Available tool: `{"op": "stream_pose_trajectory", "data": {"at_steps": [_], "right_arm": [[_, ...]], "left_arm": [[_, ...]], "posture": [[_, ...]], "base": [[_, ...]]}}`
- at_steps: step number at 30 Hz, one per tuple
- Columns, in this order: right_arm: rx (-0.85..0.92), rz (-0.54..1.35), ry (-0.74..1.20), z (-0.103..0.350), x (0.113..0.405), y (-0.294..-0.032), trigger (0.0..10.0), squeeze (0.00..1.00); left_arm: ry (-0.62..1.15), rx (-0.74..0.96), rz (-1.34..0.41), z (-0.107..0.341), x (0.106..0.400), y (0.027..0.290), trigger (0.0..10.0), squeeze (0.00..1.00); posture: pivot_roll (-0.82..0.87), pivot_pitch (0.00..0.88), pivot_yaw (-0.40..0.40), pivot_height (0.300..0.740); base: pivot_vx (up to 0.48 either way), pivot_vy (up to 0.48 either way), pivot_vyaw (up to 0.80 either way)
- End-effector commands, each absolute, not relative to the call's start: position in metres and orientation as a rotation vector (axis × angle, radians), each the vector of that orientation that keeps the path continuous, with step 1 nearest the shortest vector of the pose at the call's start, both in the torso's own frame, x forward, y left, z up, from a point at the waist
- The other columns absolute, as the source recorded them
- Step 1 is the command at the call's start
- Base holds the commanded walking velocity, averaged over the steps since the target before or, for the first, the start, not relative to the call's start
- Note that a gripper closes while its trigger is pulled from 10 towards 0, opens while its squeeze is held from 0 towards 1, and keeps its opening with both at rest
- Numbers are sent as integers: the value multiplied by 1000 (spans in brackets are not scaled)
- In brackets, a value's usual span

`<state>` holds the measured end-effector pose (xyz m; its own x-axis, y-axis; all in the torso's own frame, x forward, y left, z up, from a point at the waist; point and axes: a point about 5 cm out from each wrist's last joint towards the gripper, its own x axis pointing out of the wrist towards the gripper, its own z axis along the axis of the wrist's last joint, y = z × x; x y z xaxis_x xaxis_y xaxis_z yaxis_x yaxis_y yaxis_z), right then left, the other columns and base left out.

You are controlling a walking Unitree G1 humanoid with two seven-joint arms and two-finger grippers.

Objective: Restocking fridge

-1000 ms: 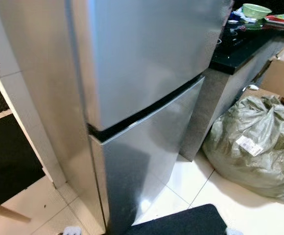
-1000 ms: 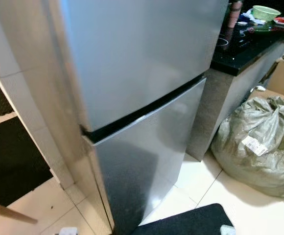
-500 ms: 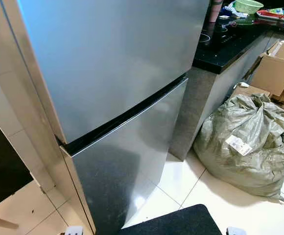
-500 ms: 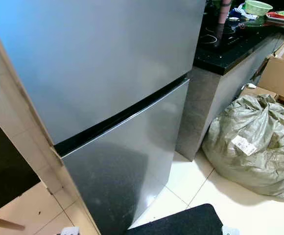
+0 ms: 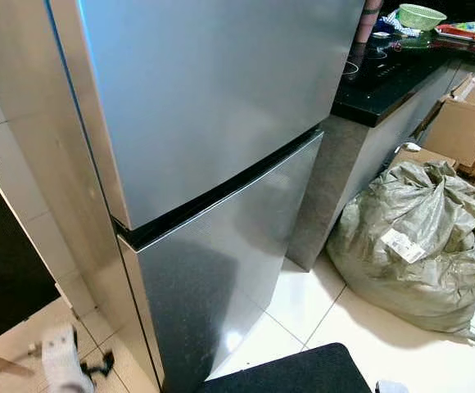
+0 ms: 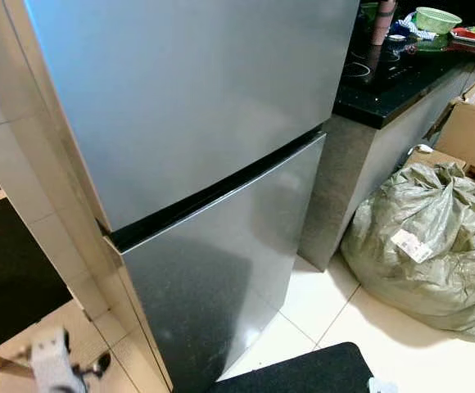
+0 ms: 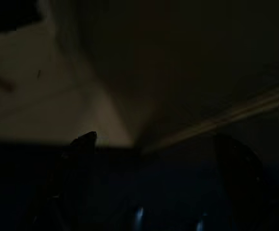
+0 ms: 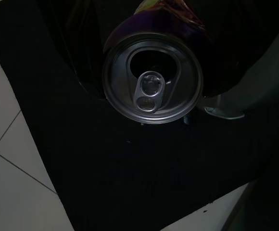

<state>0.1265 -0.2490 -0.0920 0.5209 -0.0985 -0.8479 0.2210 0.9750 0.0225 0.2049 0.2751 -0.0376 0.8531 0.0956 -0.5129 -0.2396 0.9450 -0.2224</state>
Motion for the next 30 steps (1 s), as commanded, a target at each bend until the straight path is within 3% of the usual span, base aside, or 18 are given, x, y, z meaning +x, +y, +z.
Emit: {"op": "stream_pose_trajectory", "data": {"at_steps": [1,5,6,7,8,9,11,15,30], "right_arm": [[124,-181,1023,-93,124,-249,10000,0],[124,-179,1024,-93,123,-249,10000,0],[124,-178,1026,-93,123,-249,10000,0],[124,-178,1026,-93,123,-249,10000,0],[123,-178,1027,-93,123,-250,10000,0],[124,-178,1028,-93,122,-250,10000,0],[124,-178,1028,-93,122,-250,10000,0],[125,-177,1032,-94,121,-250,10000,0],[118,-174,1027,-92,123,-252,10000,0]], "left_arm": [[459,-286,145,-26,211,286,10000,1000],[377,-311,17,-12,223,287,10000,1000],[318,-338,-127,-1,230,283,10000,227],[318,-338,-127,-1,230,283,10000,227],[294,-346,-232,4,233,278,10000,0],[275,-347,-327,9,235,272,10000,0],[275,-347,-327,9,235,272,10000,0],[197,-313,-612,36,245,254,10000,0],[85,-139,-826,81,262,236,10000,0]], "posture": [[-50,0,-41,740],[-45,0,-44,740],[-44,0,-44,740],[-44,0,-44,740],[-44,0,-44,740],[-44,0,-44,740],[-44,0,-44,740],[-43,0,-47,740],[-48,0,-51,740]], "base": [[0,0,0],[0,0,0],[0,0,0],[0,0,0],[0,0,0],[0,0,0],[0,0,0],[0,0,0],[0,0,0]]}}
